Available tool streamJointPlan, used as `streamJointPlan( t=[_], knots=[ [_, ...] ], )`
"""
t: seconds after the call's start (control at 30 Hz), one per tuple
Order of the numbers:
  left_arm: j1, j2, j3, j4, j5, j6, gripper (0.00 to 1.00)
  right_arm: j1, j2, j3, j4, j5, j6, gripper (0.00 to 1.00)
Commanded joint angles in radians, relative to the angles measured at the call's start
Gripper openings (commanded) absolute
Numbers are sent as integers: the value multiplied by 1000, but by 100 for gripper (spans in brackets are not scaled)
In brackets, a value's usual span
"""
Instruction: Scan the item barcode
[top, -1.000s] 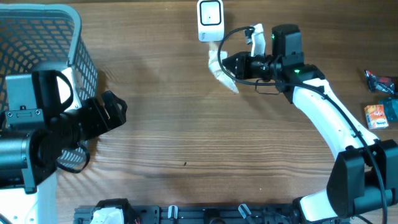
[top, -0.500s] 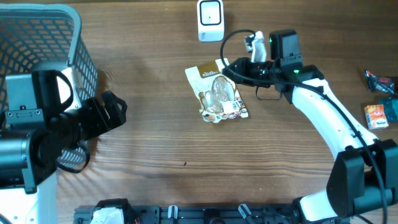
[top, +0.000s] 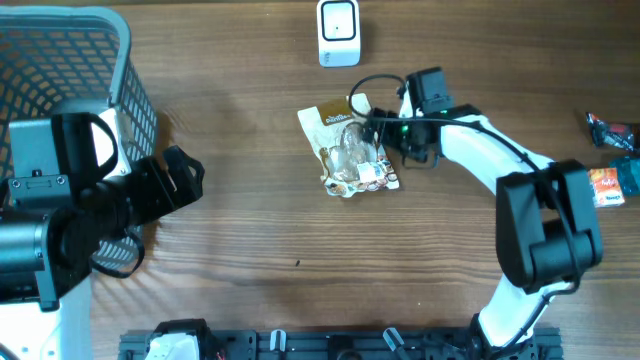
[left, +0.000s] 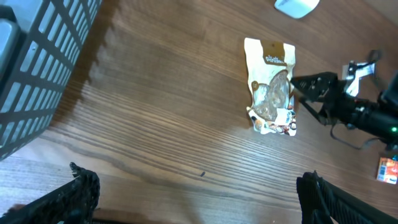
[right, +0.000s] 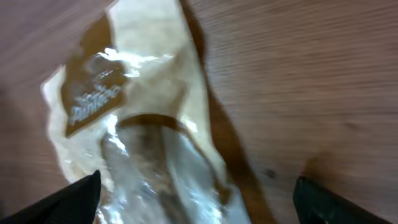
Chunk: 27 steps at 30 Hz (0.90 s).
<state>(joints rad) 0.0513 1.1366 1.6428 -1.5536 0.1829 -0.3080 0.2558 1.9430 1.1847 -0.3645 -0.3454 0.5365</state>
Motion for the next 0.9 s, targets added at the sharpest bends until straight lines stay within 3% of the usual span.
streamJointPlan(
  t=[0.0,0.13,0.17,0.2,0.27,0.3,0.57,0.77,0.87],
  knots=[
    [-5,2,9,0,-2,13,100,37,96,-15,2,-101,44,100],
    [-5,2,9,0,-2,13,100,42,95,-14,8,-101,59,100],
    [-5,2,9,0,-2,13,100,42,95,-14,8,-105,58,88],
    [-5,2,9,0,-2,13,100,42,95,-14,9,-119,58,58],
    [-5,2,9,0,-2,13,100,42,95,-14,10,-127,51,11],
    [-5,2,9,0,-2,13,100,41,92,-12,11,-127,45,5],
    [-5,2,9,0,-2,13,100,41,-37,10,5,-2,-36,5],
    [-5,2,9,0,-2,13,100,95,-214,10,0,58,-288,6],
    [-5,2,9,0,-2,13,100,193,-212,2,-19,250,-478,47]
  ],
)
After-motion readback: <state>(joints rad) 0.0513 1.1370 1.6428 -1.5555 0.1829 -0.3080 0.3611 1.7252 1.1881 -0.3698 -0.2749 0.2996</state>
